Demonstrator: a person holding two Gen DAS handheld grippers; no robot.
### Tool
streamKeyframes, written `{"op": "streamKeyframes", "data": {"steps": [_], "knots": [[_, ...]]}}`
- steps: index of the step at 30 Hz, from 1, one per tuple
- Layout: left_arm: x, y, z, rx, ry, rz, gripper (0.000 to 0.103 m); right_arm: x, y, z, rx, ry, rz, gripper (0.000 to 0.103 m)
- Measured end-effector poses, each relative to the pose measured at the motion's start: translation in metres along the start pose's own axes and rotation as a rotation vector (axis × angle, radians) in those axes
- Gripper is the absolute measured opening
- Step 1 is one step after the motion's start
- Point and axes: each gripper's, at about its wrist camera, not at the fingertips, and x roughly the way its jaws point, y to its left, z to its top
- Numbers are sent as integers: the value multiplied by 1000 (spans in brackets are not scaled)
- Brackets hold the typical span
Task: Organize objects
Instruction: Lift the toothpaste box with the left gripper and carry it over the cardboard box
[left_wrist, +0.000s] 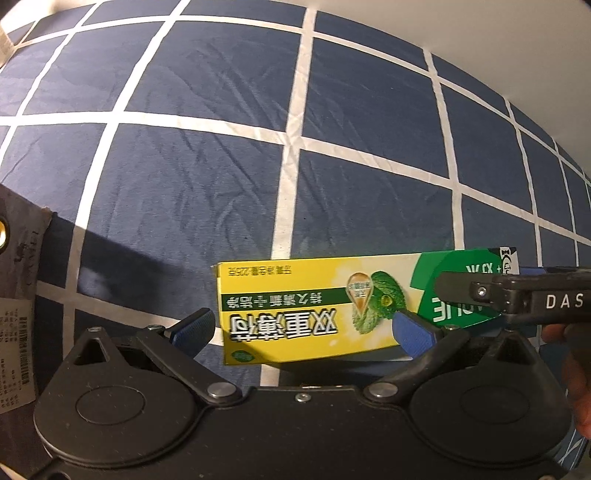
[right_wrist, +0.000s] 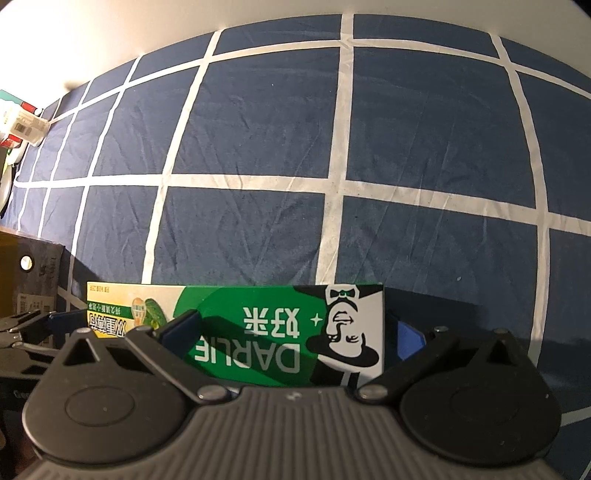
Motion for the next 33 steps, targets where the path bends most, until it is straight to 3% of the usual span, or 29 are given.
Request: {"op": "streamKeyframes", "data": {"steps": [14, 33], "knots": [[-6, -9, -4, 25, -5, 17, 103, -12, 6, -10, 22, -27, -20, 103], [-79, 4, -49, 92, -98, 1, 103, -76, 57, -70, 40, -144, -44, 103]]}}
